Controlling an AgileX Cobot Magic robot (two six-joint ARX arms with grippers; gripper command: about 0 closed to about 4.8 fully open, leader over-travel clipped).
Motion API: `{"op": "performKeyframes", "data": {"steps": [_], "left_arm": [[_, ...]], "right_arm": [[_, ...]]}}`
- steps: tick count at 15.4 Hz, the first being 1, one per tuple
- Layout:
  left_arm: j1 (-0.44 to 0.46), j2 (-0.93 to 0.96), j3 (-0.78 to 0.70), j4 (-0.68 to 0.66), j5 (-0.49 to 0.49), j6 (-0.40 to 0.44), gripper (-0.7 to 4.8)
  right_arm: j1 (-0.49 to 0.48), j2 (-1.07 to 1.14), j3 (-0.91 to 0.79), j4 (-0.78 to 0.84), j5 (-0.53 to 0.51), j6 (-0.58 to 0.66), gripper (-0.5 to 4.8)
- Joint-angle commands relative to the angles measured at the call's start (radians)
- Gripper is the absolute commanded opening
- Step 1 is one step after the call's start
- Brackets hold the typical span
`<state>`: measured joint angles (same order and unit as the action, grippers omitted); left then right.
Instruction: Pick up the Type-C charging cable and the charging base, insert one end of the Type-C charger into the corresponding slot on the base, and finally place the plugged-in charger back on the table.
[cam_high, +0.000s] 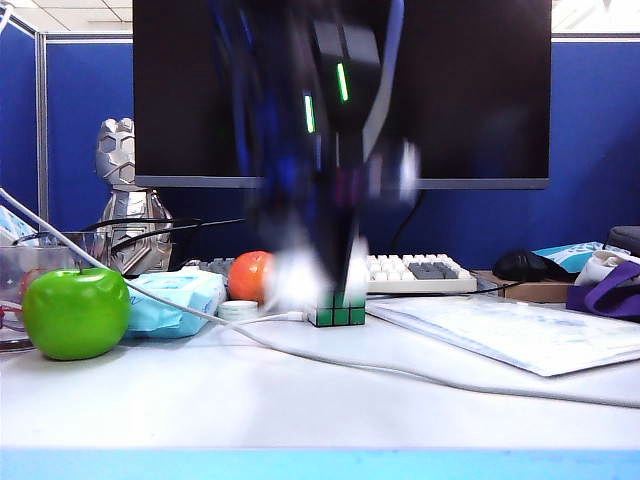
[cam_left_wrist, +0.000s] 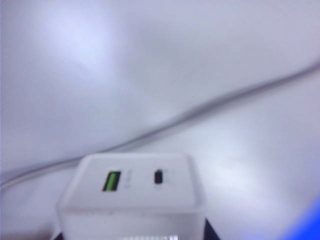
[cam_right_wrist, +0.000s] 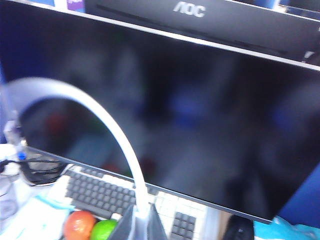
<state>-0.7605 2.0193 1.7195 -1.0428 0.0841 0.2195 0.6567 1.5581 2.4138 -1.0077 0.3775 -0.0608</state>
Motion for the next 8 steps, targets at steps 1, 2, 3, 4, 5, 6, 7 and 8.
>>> {"op": "performKeyframes", "data": {"steps": [1,2,3,4,5,6,7,8], "left_arm": [[-0.001,-0.221,0.008,0.006,0.138,-0.064,0.44],[-0.002,-0.284,0.008,0.008,0.159,-0.064,0.44],[-0.004,-0.344,0.008,0.008,0.198,-0.064,0.43],[-0.004,-0.392,0.007,0.003,0.224,-0.064,0.43],[-0.003,-0.429,0.007,-0.007,0.220,-0.071,0.44],[-0.002,-0.443,0.007,-0.014,0.218,-0.071,0.44],[0.000,-0.470,0.007,-0.038,0.210,-0.071,0.44],[0.001,-0.483,0.007,-0.068,0.195,-0.081,0.44]], "right_arm": [[0.000,-0.004,0.005,0.033,-0.098,0.000,-0.01],[0.000,-0.005,0.005,0.044,-0.115,0.000,-0.01],[0.000,-0.005,0.005,0.058,-0.109,0.005,-0.01],[0.000,-0.005,0.005,0.073,-0.061,0.015,-0.01],[0.000,-0.005,0.005,0.093,0.005,0.014,-0.01],[0.000,-0.006,0.005,0.101,0.028,0.014,-0.01],[0.000,-0.013,0.005,0.117,0.077,0.014,-0.01],[0.000,-0.018,0.005,0.136,0.135,0.007,-0.01]]}}
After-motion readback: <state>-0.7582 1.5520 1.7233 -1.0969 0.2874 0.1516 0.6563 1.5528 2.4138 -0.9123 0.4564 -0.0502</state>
